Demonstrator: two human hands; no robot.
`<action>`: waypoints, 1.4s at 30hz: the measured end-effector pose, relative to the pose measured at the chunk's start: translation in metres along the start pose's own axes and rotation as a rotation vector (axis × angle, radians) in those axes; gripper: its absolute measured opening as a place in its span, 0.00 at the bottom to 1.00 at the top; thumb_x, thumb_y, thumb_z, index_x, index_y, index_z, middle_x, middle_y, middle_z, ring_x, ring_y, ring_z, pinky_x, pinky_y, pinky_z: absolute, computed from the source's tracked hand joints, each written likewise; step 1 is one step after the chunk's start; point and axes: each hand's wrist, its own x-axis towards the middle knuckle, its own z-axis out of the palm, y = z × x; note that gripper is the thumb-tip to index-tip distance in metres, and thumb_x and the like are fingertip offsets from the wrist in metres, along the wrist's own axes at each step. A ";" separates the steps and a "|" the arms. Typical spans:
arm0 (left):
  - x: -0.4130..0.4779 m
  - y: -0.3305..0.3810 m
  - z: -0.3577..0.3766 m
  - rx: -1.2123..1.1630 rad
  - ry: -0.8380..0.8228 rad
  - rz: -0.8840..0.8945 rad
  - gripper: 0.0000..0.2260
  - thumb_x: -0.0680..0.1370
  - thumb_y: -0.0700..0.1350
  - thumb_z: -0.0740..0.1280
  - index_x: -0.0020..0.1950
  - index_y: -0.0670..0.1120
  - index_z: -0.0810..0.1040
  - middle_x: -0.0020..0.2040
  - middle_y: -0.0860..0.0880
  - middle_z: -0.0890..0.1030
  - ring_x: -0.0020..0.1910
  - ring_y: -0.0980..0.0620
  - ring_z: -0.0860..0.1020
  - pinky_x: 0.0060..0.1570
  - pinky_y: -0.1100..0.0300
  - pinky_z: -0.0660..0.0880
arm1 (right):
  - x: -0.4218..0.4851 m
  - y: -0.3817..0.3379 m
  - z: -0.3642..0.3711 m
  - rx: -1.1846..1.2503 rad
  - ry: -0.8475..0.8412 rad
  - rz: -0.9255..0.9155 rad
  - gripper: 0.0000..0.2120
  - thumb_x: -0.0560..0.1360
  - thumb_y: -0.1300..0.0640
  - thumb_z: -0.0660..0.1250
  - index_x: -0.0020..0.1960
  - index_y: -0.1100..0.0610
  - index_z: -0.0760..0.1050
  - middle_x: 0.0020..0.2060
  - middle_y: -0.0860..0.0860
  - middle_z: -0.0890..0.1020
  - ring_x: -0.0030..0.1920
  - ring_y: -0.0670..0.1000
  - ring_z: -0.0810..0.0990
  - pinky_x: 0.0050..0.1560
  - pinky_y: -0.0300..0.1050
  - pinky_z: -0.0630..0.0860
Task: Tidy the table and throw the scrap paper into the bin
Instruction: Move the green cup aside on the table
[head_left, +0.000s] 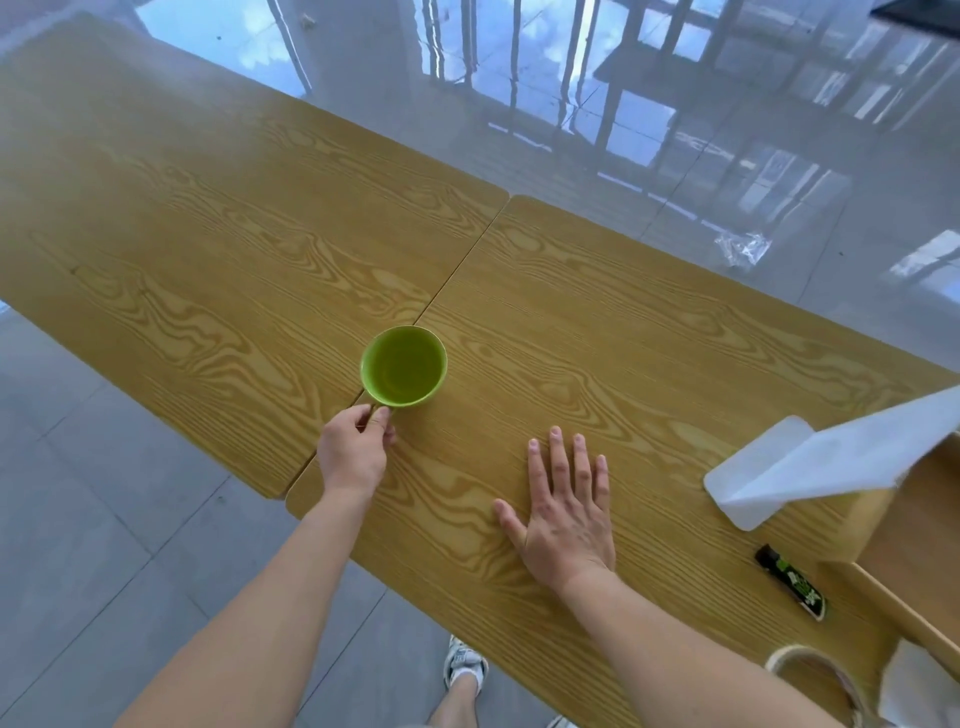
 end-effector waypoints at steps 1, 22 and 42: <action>0.000 0.000 0.000 0.000 0.003 0.005 0.10 0.79 0.48 0.68 0.37 0.54 0.78 0.35 0.50 0.84 0.37 0.52 0.84 0.49 0.45 0.80 | 0.000 0.000 0.001 -0.001 0.004 -0.001 0.41 0.76 0.28 0.44 0.80 0.53 0.49 0.80 0.54 0.45 0.79 0.58 0.40 0.75 0.64 0.44; 0.010 0.002 -0.003 -0.003 -0.032 0.052 0.07 0.80 0.44 0.67 0.43 0.47 0.80 0.38 0.47 0.84 0.37 0.51 0.84 0.44 0.55 0.80 | 0.000 0.002 0.008 0.000 0.053 -0.006 0.41 0.76 0.28 0.47 0.79 0.54 0.53 0.80 0.55 0.48 0.79 0.59 0.44 0.75 0.65 0.48; 0.011 -0.007 -0.010 0.007 -0.057 0.058 0.10 0.79 0.48 0.68 0.54 0.42 0.81 0.38 0.49 0.84 0.38 0.52 0.84 0.49 0.48 0.81 | 0.000 0.003 0.010 -0.004 0.071 -0.006 0.41 0.75 0.28 0.48 0.79 0.54 0.54 0.80 0.54 0.49 0.79 0.58 0.45 0.76 0.63 0.47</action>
